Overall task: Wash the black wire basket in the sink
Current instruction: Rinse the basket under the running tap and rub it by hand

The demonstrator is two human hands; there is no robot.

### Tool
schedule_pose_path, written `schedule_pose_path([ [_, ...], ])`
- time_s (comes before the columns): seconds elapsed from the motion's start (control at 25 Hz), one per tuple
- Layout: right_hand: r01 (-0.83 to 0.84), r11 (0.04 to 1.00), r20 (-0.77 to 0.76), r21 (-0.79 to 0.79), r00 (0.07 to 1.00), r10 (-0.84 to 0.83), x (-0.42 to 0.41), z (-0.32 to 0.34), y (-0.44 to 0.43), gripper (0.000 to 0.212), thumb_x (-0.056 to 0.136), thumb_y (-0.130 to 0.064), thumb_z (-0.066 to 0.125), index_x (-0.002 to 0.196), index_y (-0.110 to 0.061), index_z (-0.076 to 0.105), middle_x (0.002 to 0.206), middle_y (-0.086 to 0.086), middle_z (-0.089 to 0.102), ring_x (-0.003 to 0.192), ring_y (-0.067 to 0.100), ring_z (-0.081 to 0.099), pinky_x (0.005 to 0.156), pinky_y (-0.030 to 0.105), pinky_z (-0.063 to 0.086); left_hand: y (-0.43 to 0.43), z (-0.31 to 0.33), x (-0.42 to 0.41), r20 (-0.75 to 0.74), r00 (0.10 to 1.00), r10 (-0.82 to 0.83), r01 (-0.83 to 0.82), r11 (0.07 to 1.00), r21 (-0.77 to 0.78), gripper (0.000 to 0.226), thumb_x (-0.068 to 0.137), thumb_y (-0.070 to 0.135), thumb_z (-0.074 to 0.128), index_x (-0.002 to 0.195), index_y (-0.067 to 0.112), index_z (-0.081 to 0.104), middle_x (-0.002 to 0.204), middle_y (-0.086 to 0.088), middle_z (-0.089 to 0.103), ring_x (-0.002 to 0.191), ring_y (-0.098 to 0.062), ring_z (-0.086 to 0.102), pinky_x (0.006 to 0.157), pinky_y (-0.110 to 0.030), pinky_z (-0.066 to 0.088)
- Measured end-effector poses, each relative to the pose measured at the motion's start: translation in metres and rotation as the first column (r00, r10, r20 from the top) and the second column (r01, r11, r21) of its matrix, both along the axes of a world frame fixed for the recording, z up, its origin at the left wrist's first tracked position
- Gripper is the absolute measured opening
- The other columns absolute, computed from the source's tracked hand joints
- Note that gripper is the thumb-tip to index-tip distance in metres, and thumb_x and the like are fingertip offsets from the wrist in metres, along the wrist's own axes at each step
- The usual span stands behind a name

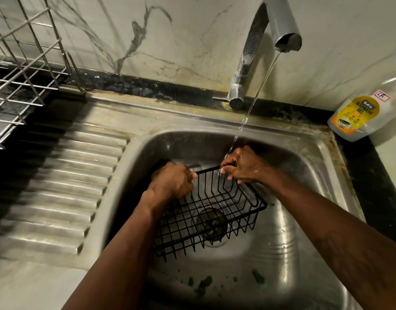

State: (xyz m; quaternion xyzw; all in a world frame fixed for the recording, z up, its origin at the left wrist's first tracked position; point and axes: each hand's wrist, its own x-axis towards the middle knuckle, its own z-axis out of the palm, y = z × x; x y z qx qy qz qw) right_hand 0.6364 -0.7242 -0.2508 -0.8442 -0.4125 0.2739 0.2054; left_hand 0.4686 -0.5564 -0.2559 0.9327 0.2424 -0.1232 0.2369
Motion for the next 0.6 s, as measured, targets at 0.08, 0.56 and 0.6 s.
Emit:
schedule_pose_path([
  [0.08,-0.065,0.997,0.096,-0.044,0.993,0.069,0.003,-0.001,-0.003,0.026,0.088,-0.043,0.074,0.099,-0.019,0.079,0.083,-0.001,0.074,0.074,0.01,0.07,0.071,0.037,0.061,-0.002,0.001,0.003,0.043,0.999,-0.009,0.007,0.999,0.046,0.034,0.099,0.046,0.053,0.101,0.018,0.071,0.088,-0.006,0.066,0.072,-0.02,0.061,0.069,-0.03,0.048],
  [0.56,0.105,0.991,0.245,-0.079,0.966,-0.083,0.016,0.003,-0.038,0.02,0.095,-0.037,0.066,0.095,-0.021,0.079,0.089,-0.002,0.076,0.082,0.015,0.068,0.079,0.033,0.056,-0.005,-0.003,0.002,0.313,0.949,0.042,-0.087,0.987,0.132,0.027,0.092,0.044,0.059,0.101,0.021,0.069,0.09,-0.005,0.071,0.085,-0.028,0.069,0.075,-0.039,0.059],
  [0.6,0.106,0.99,0.264,-0.093,0.961,-0.078,0.014,0.005,-0.039,0.022,0.097,-0.037,0.064,0.094,-0.02,0.079,0.089,-0.002,0.075,0.085,0.018,0.069,0.079,0.032,0.055,-0.004,-0.001,-0.003,0.296,0.943,0.15,-0.206,0.964,0.166,0.029,0.09,0.043,0.06,0.098,0.018,0.071,0.088,-0.006,0.071,0.083,-0.029,0.069,0.074,-0.039,0.06],
])
